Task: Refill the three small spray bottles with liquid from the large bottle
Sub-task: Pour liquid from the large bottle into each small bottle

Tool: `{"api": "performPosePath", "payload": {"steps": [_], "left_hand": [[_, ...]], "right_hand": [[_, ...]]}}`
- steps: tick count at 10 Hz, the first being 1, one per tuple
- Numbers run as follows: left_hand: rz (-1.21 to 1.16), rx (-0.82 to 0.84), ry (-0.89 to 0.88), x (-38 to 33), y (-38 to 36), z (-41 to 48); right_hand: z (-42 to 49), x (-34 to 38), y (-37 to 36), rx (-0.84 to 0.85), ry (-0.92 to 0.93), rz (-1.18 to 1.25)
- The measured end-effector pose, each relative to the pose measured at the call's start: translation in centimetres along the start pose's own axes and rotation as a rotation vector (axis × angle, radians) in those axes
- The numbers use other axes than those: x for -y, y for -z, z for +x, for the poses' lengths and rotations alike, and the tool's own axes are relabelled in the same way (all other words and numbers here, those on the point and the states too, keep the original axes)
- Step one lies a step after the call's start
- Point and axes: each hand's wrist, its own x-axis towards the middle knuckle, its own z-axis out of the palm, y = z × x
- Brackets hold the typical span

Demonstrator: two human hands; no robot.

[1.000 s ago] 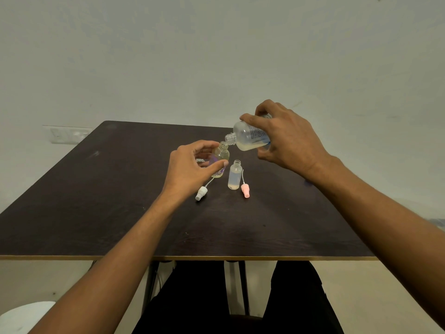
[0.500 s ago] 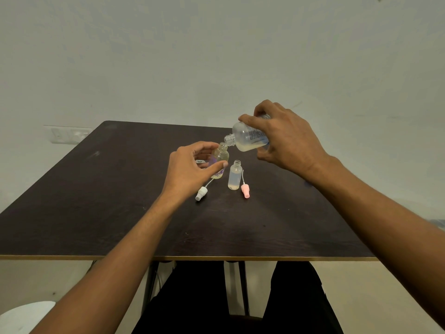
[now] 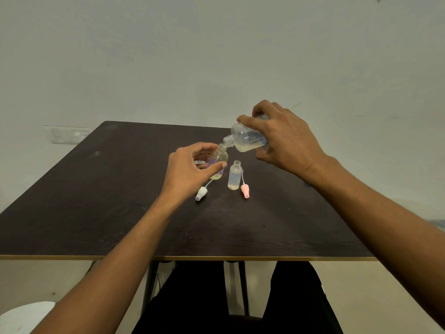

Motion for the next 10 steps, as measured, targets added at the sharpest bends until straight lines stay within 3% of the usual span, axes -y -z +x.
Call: {"api": "performPosePath", "payload": {"steps": [10], "left_hand": [[0.005,-0.001,0.001,0.13,-0.34,0.00]], "right_hand": [[-0.10,-0.25,-0.21,0.009,0.010,-0.016]]}}
